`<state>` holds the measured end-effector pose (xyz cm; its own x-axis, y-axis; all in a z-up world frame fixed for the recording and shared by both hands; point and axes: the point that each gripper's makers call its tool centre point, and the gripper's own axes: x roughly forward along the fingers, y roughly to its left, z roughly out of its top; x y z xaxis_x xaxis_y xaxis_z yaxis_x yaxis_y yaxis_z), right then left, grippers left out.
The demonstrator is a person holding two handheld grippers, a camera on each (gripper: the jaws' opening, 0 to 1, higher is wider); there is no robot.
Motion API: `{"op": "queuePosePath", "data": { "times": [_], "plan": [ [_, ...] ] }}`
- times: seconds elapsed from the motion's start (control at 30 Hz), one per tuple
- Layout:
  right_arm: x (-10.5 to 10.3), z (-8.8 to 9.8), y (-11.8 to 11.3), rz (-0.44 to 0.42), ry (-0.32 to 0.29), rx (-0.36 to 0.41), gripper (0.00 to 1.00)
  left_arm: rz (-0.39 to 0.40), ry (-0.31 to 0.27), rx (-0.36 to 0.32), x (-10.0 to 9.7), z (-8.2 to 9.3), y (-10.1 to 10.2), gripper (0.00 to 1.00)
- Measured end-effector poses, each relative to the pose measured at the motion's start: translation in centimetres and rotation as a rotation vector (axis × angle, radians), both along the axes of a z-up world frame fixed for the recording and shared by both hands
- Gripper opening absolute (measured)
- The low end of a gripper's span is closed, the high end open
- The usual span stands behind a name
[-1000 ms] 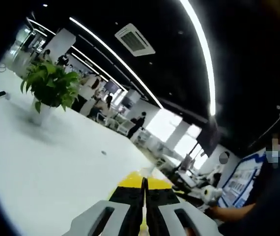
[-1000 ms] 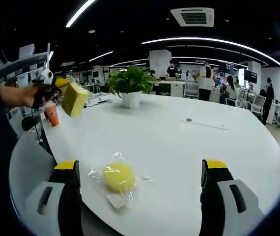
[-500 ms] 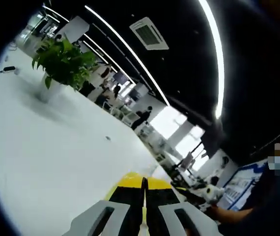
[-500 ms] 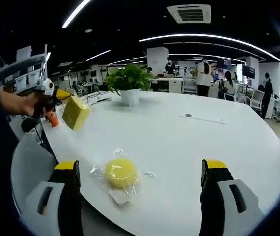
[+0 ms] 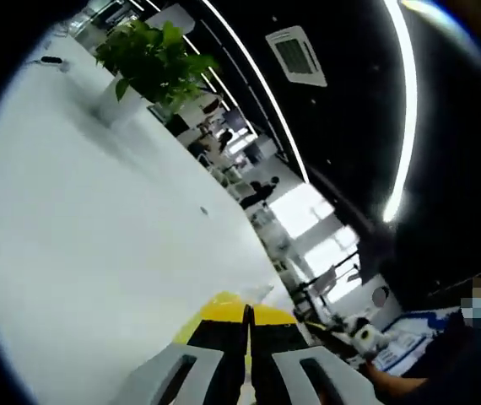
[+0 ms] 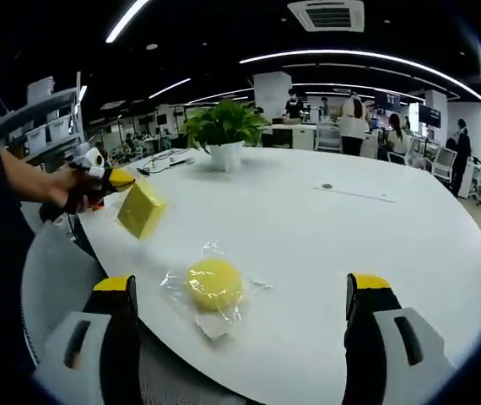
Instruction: Compare the silicone blocks by pressing each to a similar depth, holding the contact briefly, and releasing to observe deformation and rebound differences across the visible hardness samples.
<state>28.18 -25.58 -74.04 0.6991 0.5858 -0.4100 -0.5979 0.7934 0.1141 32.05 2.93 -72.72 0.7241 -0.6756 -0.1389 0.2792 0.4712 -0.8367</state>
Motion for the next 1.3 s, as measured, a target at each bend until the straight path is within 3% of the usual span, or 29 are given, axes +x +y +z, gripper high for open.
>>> {"op": "queuePosePath", "data": {
  "times": [0.23, 0.3, 0.37, 0.43, 0.5, 0.53, 0.6, 0.67, 0.77, 0.87, 1.1, 1.23, 1.3],
  "plan": [
    [-0.3, -0.3, 0.3, 0.008, 0.01, 0.0, 0.96, 0.059, 0.079, -0.009, 0.8, -2.9, 2.2, 0.0],
    [-0.2, 0.0, 0.4, 0.004, -0.011, 0.025, 0.96, 0.076, 0.114, 0.123, 0.9, -5.2, 3.7, 0.0],
    [-0.2, -0.3, 0.2, -0.009, 0.001, 0.031, 0.96, 0.066, 0.119, 0.209, 1.0, -6.5, 4.5, 0.0],
    [-0.5, -0.9, -0.1, -0.018, 0.022, 0.023, 0.96, 0.076, 0.074, 0.215, 1.4, -6.0, 4.6, 0.0],
    [-0.8, -1.0, -0.3, -0.027, 0.035, 0.009, 0.96, 0.139, 0.07, 0.138, 2.2, -5.2, 5.5, 0.0],
    [-0.9, -1.0, -0.4, -0.033, 0.04, 0.007, 0.96, 0.115, 0.062, 0.128, 2.1, -5.1, 5.4, 0.0],
    [-1.1, -0.8, -0.4, -0.042, 0.041, 0.007, 0.96, 0.072, 0.049, 0.222, 1.9, -5.8, 5.4, 0.0],
    [-1.1, -0.5, -0.5, -0.052, 0.037, 0.004, 0.96, 0.034, 0.041, 0.27, 1.7, -6.3, 5.3, 0.0],
    [-0.9, -0.4, -0.6, -0.06, 0.033, 0.005, 0.96, 0.025, 0.04, 0.284, 1.5, -6.8, 5.2, 0.0],
    [-0.8, -0.1, -0.6, -0.054, 0.016, 0.03, 0.96, 0.023, 0.055, 0.321, 1.8, -8.5, 5.7, 0.0],
    [-0.3, 0.1, -1.1, -0.06, 0.021, 0.041, 0.96, 0.044, 0.04, 0.348, 1.5, -9.4, 5.7, 0.0],
    [-0.4, -0.1, -1.3, -0.044, 0.027, 0.019, 0.89, 0.024, 0.043, 0.384, 1.0, -10.2, 5.5, 0.0],
    [-0.4, 0.2, -1.3, -0.044, 0.03, 0.031, 0.9, 0.023, 0.032, 0.404, 1.0, -10.2, 5.7, 0.0]
  ]
}}
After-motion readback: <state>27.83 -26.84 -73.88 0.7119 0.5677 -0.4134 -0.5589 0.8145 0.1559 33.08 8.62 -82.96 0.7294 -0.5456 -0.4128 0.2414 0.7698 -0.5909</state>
